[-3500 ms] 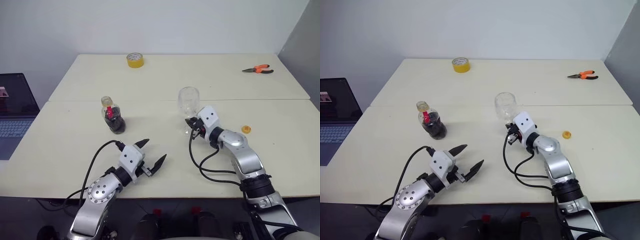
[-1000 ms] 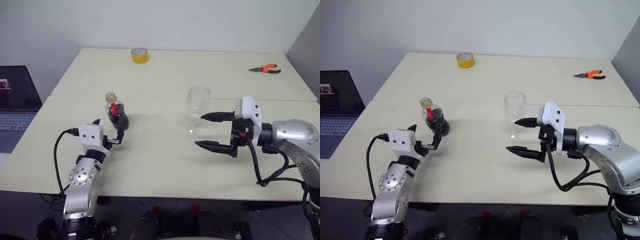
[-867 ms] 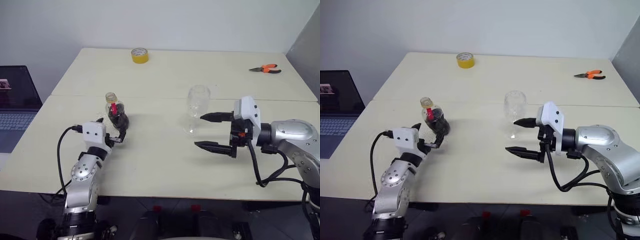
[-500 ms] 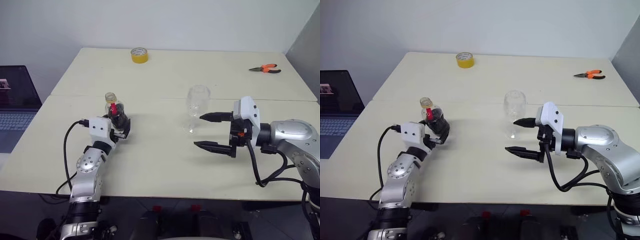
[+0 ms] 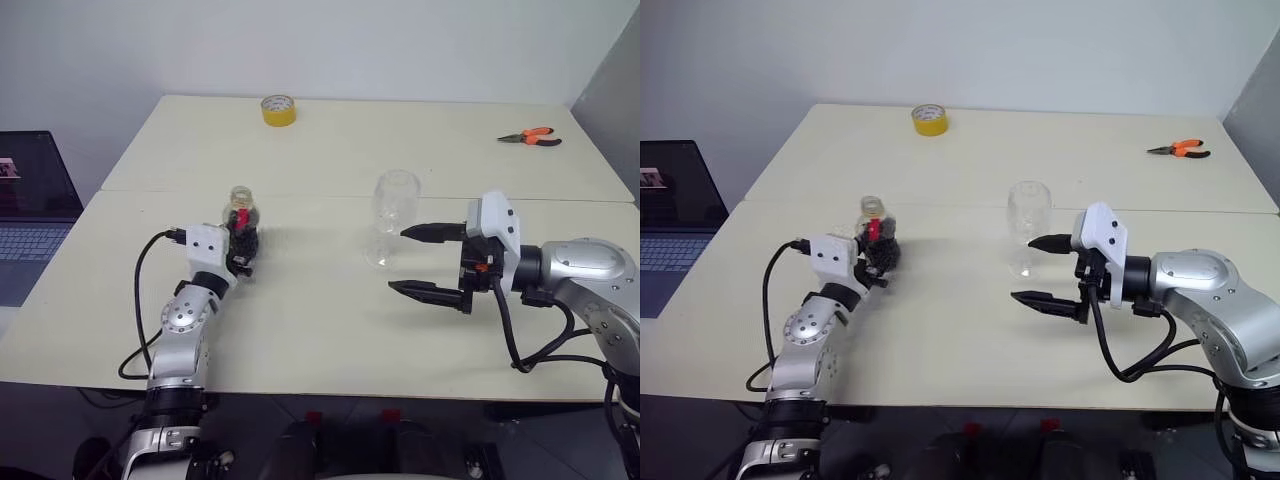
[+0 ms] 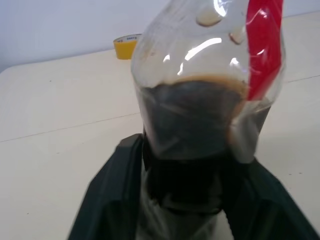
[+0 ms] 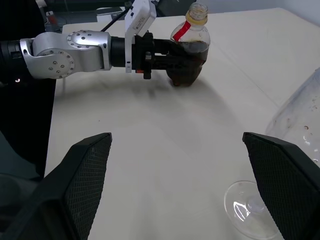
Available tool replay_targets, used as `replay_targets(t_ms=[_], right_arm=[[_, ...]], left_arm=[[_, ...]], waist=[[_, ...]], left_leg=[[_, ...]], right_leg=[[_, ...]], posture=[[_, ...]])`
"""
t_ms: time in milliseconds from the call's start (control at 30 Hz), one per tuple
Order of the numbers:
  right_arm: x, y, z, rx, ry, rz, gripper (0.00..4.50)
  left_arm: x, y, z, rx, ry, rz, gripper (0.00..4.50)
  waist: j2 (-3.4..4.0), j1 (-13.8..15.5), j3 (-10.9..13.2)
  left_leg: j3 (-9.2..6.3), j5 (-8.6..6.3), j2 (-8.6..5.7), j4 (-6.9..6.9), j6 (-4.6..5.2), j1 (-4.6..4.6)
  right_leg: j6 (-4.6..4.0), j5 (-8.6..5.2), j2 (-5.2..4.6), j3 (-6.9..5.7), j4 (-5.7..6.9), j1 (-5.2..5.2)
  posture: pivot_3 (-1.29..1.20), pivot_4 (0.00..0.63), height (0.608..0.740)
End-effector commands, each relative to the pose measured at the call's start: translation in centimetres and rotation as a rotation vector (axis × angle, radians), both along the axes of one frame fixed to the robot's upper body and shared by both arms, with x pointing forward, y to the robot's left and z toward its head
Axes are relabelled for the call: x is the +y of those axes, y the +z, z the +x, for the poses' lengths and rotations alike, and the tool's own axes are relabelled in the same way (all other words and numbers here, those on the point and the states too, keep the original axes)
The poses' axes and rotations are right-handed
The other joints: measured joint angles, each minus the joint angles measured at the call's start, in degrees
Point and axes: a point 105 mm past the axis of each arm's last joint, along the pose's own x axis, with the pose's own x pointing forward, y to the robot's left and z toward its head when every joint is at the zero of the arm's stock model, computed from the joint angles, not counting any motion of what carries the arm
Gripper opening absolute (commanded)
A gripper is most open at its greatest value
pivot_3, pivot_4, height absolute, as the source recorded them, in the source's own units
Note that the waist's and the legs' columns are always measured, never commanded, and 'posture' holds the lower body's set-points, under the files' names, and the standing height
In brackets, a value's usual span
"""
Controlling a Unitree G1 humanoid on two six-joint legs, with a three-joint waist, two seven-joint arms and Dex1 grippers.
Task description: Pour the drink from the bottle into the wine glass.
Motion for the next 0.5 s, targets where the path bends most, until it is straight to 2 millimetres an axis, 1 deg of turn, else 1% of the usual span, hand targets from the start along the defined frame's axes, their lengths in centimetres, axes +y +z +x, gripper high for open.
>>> replay_targets(t_ms=[33, 67, 133, 233, 367, 433, 500], right_arm=[[-0.2, 1.0, 0.1, -0.059, -0.010, -0.008, 4.50], [-0.2, 1.0, 0.1, -0.059, -0.011, -0.009, 4.50], [-0.3, 1.0, 0.2, -0.061, -0.018, -0.010, 4.50], [-0.4, 1.0, 0.3, -0.064, -0.025, -0.012, 4.50], [-1.0, 1.1, 0.7, -0.068, -0.051, -0.021, 4.50], [-1.8, 1.2, 1.0, -0.075, -0.080, -0.034, 4.50], [-2.3, 1.3, 1.3, -0.085, -0.104, -0.038, 4.50]], left_arm=[[-0.5, 1.3, 0.0, -0.059, -0.008, 0.009, 1.01], [-0.6, 1.3, 0.0, -0.060, -0.009, 0.008, 0.89], [-1.1, 1.9, 0.1, -0.076, -0.017, 0.000, 0.82], [-1.9, 3.0, 0.3, -0.105, -0.033, -0.009, 0.82], [-3.6, 5.1, 0.8, -0.151, -0.076, -0.023, 0.82], [-5.2, 6.8, 1.3, -0.179, -0.127, -0.027, 0.82], [-6.8, 8.0, 1.7, -0.196, -0.174, -0.017, 0.82]], waist=[[0.00, 0.00, 0.00], [0.00, 0.00, 0.00], [0.00, 0.00, 0.00], [-0.02, 0.07, 0.01], [-0.14, 0.07, 0.08], [-0.18, 0.14, 0.11], [-0.19, 0.16, 0.11]], left_leg=[[0.00, 0.00, 0.00, 0.00, 0.00, 0.00], [0.00, 0.00, 0.00, 0.00, 0.00, -0.01], [0.00, 0.00, -0.01, 0.01, 0.00, -0.01], [0.00, 0.00, -0.01, 0.02, 0.00, -0.02], [-0.02, 0.00, -0.02, 0.07, 0.00, -0.08], [-0.02, 0.01, -0.02, 0.09, -0.01, -0.14], [-0.03, 0.01, -0.03, 0.15, -0.01, -0.26]], right_leg=[[0.00, 0.00, 0.00, 0.00, 0.00, -0.01], [0.00, 0.00, 0.00, 0.00, 0.00, -0.01], [0.00, 0.00, 0.00, 0.00, 0.00, -0.01], [0.01, 0.01, 0.00, -0.01, 0.00, -0.01], [0.02, 0.01, -0.01, -0.02, 0.01, -0.03], [0.02, 0.02, 0.00, -0.03, 0.03, -0.09], [0.04, 0.03, -0.01, -0.05, 0.05, -0.15]], posture=[[0.00, 0.150, 0.740], [0.00, 0.150, 0.740], [0.00, 0.150, 0.740], [0.00, 0.150, 0.740], [0.00, 0.150, 0.740], [0.00, 0.150, 0.740], [0.00, 0.150, 0.740]])
